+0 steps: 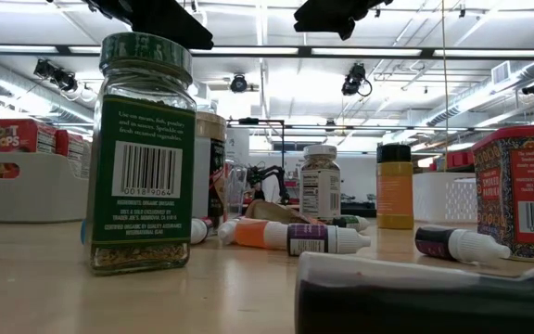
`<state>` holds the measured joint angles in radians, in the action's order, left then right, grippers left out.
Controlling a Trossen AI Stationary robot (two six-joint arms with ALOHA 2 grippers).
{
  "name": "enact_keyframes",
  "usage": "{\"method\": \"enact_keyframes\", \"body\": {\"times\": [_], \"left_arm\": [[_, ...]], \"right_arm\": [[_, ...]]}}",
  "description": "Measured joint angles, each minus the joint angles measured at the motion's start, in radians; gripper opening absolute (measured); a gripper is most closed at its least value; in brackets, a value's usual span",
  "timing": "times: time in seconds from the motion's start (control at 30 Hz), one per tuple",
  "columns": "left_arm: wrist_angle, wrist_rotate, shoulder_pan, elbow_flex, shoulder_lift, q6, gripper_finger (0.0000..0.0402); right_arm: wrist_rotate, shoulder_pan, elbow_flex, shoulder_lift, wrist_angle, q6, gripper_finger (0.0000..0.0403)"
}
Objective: Pick & Place Kitchen Items
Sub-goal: Put the gold seasoning bottle into the transparent bin
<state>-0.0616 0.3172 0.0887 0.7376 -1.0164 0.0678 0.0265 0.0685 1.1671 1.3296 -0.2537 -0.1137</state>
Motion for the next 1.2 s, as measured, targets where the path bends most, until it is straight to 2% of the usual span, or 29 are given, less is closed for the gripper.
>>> {"method": "enact_keyframes", "body": {"times": [0.73,0.93,1.07,1.2], "left_arm": [[-0.001,-0.004,0.0,0.001,0.0,-0.003,0.0143],[-0.001,-0.094,0.0,0.001,0.0,-0.013,0.0143],[-0.001,-0.198,0.003,0.001,0.0,-0.048,0.0143],[0.0,-0.253,0.028,0.001,0.0,-0.017,0.015]], "right_arm": [[0.0,0.0,0.0,0.0,0.0,0.0,0.0157],[0.0,0.0,0.0,0.001,0.0,0.0,0.0157],[0.0,0.0,0.0,0.001,0.0,0.0,0.0157],[0.0,0.0,0.0,0.001,0.0,0.0,0.0157]]}}
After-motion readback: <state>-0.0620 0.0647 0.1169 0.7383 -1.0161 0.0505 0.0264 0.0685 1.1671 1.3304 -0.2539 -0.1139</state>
